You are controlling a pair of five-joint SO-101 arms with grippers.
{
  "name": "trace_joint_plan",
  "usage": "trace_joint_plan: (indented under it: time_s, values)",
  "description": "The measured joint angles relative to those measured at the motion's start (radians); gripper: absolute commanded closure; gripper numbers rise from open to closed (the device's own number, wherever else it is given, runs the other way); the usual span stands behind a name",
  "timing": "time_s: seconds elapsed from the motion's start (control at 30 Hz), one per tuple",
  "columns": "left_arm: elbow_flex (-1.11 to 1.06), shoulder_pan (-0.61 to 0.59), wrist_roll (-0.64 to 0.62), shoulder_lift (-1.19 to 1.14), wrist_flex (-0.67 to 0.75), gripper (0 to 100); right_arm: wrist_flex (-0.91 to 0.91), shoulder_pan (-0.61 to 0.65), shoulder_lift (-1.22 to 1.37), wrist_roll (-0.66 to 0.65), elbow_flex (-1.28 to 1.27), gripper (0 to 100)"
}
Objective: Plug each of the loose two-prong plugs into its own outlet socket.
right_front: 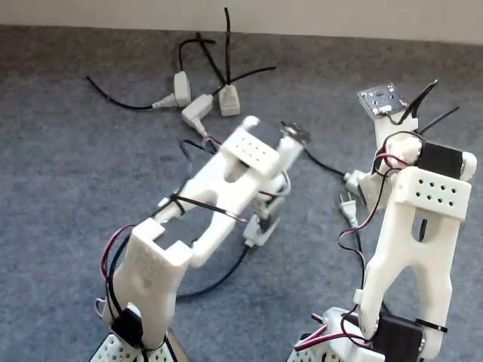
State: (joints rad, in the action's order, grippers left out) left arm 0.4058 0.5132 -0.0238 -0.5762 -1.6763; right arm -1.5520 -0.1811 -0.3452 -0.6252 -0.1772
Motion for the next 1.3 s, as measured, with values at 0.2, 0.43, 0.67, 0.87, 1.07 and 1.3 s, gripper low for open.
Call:
trace_joint_plan:
  time_s: [0.2, 0.43, 0.67, 0.87, 1.07, 1.3]
  values:
    - [0.006, -0.075, 0.017, 0.002, -0.006, 78, 0.000, 0.000, 0.000, 0.000, 0.000, 99.1]
    - [0.008, -0.180, 0.069, 0.002, -0.008, 78, 0.000, 0.005, 0.000, 0.000, 0.000, 99.1]
    - [0.038, -0.338, 0.140, 0.000, 0.000, 78, 0.003, 0.003, 0.000, 0.000, 0.000, 99.1]
    - [0.144, -0.483, 0.140, 0.000, 0.000, 78, 0.003, 0.003, 0.000, 0.000, 0.000, 99.1]
    - [0.183, -0.404, 0.143, 0.003, -0.074, 78, 0.003, 0.044, 0.000, 0.000, -0.044, 99.1]
    - [0.037, -0.018, 0.143, 0.060, -0.077, 78, 0.094, 0.058, -0.003, 0.000, -0.160, 99.1]
